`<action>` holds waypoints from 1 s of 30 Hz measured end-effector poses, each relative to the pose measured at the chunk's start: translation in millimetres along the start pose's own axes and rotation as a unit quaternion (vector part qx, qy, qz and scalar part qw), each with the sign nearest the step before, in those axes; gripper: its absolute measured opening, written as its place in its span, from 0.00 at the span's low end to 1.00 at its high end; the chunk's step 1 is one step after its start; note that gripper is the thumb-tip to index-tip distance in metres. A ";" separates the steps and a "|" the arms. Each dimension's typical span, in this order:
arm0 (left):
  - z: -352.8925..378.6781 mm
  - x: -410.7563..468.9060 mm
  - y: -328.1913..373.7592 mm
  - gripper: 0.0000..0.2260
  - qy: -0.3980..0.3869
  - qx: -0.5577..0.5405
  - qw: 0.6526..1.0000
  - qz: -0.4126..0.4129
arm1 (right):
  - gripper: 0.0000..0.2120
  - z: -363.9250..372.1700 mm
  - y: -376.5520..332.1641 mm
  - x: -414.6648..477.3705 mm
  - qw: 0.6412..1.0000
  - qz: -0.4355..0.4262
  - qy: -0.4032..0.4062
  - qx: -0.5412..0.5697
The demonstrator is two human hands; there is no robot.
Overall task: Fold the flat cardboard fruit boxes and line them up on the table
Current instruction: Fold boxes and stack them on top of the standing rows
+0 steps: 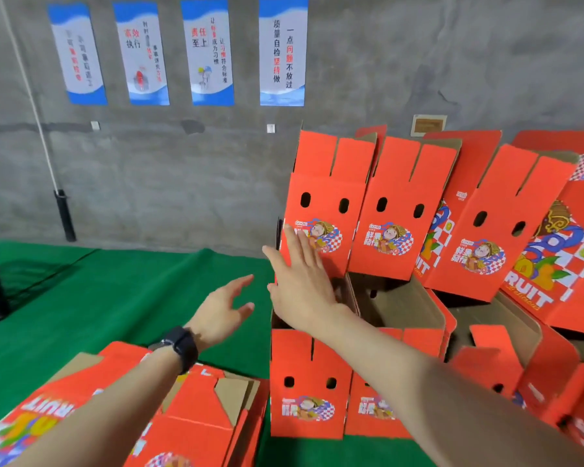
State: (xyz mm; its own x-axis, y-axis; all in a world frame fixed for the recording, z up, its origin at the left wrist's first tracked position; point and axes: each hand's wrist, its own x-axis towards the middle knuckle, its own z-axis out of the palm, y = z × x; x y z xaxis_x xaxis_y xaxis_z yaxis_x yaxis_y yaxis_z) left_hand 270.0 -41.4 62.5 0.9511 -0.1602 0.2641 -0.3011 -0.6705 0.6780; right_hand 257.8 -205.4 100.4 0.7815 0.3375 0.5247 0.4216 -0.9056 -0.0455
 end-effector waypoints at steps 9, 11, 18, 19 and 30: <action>-27.7 -184.1 -151.5 0.24 -0.066 0.205 0.958 -0.190 | 0.28 113.4 -119.4 -135.8 0.957 -0.046 -0.245 0.150; -27.7 -214.5 -169.6 0.24 -0.062 0.226 0.951 -0.201 | 0.31 132.4 -136.0 -150.1 0.943 -0.040 -0.297 0.146; -8.8 -263.4 -182.1 0.40 -0.208 0.297 0.896 -0.255 | 0.39 153.5 -166.7 -175.9 0.887 -0.023 -0.445 0.122; -7.5 -266.0 -181.8 0.40 -0.216 0.298 0.895 -0.254 | 0.38 153.3 -168.2 -179.2 0.878 -0.024 -0.463 0.118; -7.1 -284.4 -175.2 0.41 -0.235 0.262 0.904 -0.242 | 0.37 117.5 -148.9 -197.4 0.863 -0.166 -0.477 0.006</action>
State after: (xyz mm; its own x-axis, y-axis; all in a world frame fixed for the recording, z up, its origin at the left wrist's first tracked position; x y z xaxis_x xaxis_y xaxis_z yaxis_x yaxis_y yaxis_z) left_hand 51.8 126.8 -126.5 0.9242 0.0356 -0.3803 0.1142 -0.9759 0.1861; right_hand 94.8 -107.0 -96.3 0.6373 0.6415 -0.4270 0.6957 -0.7172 -0.0391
